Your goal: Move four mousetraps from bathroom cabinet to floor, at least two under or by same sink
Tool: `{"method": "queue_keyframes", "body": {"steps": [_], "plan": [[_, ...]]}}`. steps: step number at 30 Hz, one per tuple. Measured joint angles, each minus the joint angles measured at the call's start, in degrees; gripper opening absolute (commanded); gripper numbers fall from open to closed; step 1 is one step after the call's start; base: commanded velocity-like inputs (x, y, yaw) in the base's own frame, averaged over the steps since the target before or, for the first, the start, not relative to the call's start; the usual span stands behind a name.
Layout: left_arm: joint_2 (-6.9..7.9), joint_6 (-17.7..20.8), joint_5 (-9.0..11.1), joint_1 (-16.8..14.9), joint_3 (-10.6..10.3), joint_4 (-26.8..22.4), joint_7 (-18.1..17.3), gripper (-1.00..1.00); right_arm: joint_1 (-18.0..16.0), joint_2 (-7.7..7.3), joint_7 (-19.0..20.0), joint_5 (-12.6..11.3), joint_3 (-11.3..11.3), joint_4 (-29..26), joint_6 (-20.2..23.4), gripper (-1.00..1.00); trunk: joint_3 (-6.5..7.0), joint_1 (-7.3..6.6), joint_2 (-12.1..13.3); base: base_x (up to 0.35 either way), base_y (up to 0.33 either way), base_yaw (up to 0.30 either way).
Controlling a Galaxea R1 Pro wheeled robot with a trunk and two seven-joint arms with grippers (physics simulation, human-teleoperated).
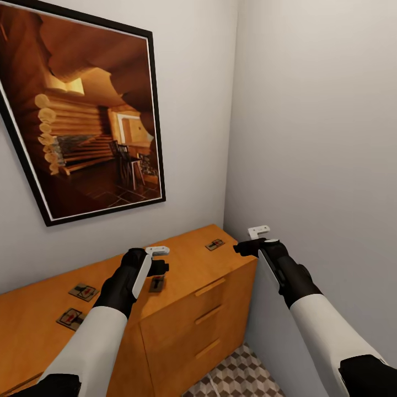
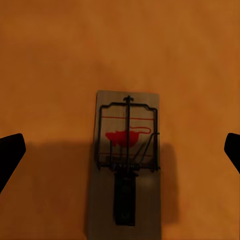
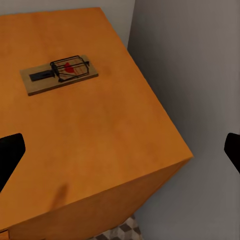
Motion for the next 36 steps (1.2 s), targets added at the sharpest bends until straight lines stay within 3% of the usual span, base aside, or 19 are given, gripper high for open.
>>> {"method": "queue_keyframes", "body": {"steps": [17, 36], "plan": [[-0.04, 0.0, 0.0, 0.0, 0.0, 0.0, 0.0, 1.00, 0.0, 0.00, 0.0, 0.0, 0.0, 0.0, 0.0, 1.00, -3.06, 3.74, -6.8, 0.000, 0.000, 0.000], [-0.27, 0.1, 0.0, 0.1, 0.0, 0.1, -0.1, 1.00, 0.0, 0.00, 0.0, 0.0, 0.0, 0.0, 0.0, 1.00, -3.42, 4.18, -7.6, 0.000, 0.000, 0.000]]}}
